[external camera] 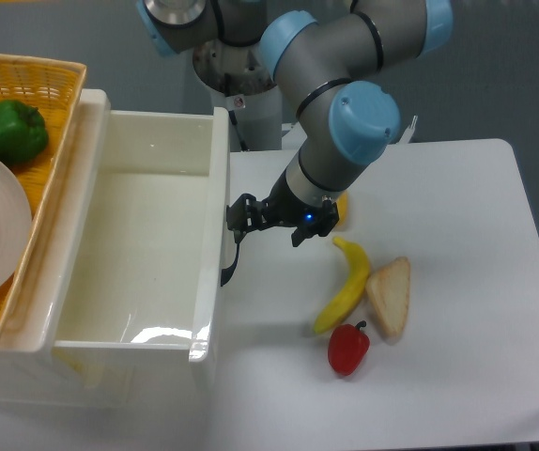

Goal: Slide the top white drawer open
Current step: 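Keep pulling the drawer handle further out toward the banana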

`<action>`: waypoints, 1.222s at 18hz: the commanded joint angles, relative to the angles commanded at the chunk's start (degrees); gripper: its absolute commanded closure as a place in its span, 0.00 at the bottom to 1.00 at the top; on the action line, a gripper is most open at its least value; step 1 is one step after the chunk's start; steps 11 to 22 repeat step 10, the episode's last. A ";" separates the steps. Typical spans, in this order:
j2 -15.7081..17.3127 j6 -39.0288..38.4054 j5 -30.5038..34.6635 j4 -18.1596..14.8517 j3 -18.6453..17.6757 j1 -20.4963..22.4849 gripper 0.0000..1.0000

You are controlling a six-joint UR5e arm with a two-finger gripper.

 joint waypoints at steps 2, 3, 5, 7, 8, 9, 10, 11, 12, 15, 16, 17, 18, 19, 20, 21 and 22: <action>0.00 4.83 2.63 1.59 0.00 0.88 0.00; 0.00 7.29 4.30 1.51 0.00 1.23 0.00; 0.00 10.38 5.89 1.50 -0.26 1.93 0.00; 0.09 11.71 5.90 1.59 -0.26 3.42 0.00; 0.26 12.41 5.90 1.59 -0.17 3.78 0.00; 0.18 13.03 5.90 1.59 -0.26 4.13 0.00; 0.18 13.64 5.98 1.68 -0.26 4.13 0.00; 0.18 13.64 5.98 1.68 -0.26 4.13 0.00; 0.18 13.64 5.98 1.68 -0.26 4.13 0.00; 0.18 13.64 5.98 1.68 -0.26 4.13 0.00; 0.18 13.64 5.98 1.68 -0.26 4.13 0.00; 0.18 13.64 5.98 1.68 -0.26 4.13 0.00; 0.18 13.64 5.98 1.68 -0.26 4.13 0.00; 0.18 13.64 5.98 1.68 -0.26 4.13 0.00; 0.18 13.64 5.98 1.68 -0.26 4.13 0.00; 0.18 13.64 5.98 1.68 -0.26 4.13 0.00; 0.18 13.64 5.98 1.68 -0.26 4.13 0.00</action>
